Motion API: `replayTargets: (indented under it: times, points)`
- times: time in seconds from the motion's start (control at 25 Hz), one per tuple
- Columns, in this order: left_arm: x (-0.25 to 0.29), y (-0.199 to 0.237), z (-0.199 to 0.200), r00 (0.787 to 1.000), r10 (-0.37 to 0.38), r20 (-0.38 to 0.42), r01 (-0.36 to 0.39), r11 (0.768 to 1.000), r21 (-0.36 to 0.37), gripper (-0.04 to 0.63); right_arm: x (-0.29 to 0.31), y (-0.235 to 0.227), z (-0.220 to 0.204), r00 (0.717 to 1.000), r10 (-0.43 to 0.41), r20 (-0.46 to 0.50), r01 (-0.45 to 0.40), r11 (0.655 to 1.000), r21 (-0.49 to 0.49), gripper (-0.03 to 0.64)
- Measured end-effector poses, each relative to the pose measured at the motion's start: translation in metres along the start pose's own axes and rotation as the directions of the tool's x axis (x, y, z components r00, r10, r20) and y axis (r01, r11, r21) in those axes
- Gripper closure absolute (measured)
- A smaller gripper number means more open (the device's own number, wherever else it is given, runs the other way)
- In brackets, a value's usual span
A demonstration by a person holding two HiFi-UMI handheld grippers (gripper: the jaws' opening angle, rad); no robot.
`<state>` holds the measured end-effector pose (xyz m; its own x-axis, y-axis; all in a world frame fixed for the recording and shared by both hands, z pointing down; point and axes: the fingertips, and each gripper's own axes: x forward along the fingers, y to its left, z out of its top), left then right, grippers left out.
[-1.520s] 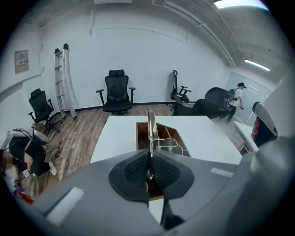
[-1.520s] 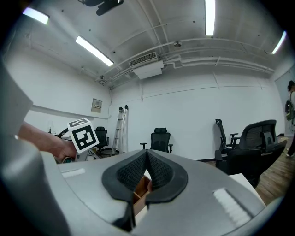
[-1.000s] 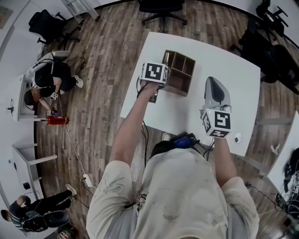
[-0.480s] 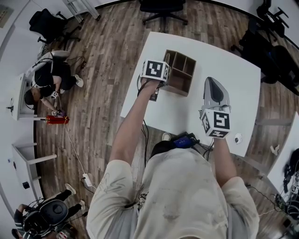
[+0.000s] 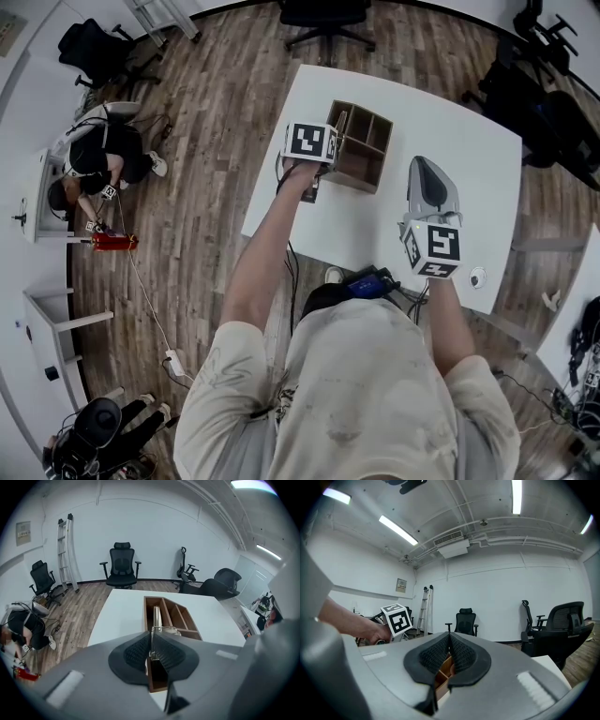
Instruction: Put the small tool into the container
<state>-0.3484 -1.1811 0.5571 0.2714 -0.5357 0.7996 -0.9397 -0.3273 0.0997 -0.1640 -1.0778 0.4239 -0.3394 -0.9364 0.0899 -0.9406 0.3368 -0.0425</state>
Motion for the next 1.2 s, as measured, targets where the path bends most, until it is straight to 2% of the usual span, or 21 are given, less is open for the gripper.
replayTargets:
  times: [0.32,0.72,1.0,1.2]
  points:
    - [-0.015,-0.008,0.010,1.000,-0.004,0.023,0.004,1.000,0.003,0.508,-0.006,-0.001,0.015,1.000,-0.004,0.008,0.004,1.000,0.005,0.611]
    - [-0.037,-0.008,0.010,0.998,0.028,0.052,-0.028,1.000,0.002,0.525,-0.016,0.006,0.027,1.000,-0.003,0.014,0.003,1.000,0.002,0.611]
    - [-0.068,0.022,0.006,0.990,0.063,0.124,-0.065,0.998,0.010,0.548,-0.011,0.042,0.031,1.000,-0.001,0.015,0.001,1.000,-0.003,0.611]
    - [-0.076,-0.007,0.020,0.979,0.083,0.186,-0.085,0.996,0.003,0.569,-0.022,0.017,0.036,1.000,0.005,0.017,-0.005,1.000,-0.001,0.611]
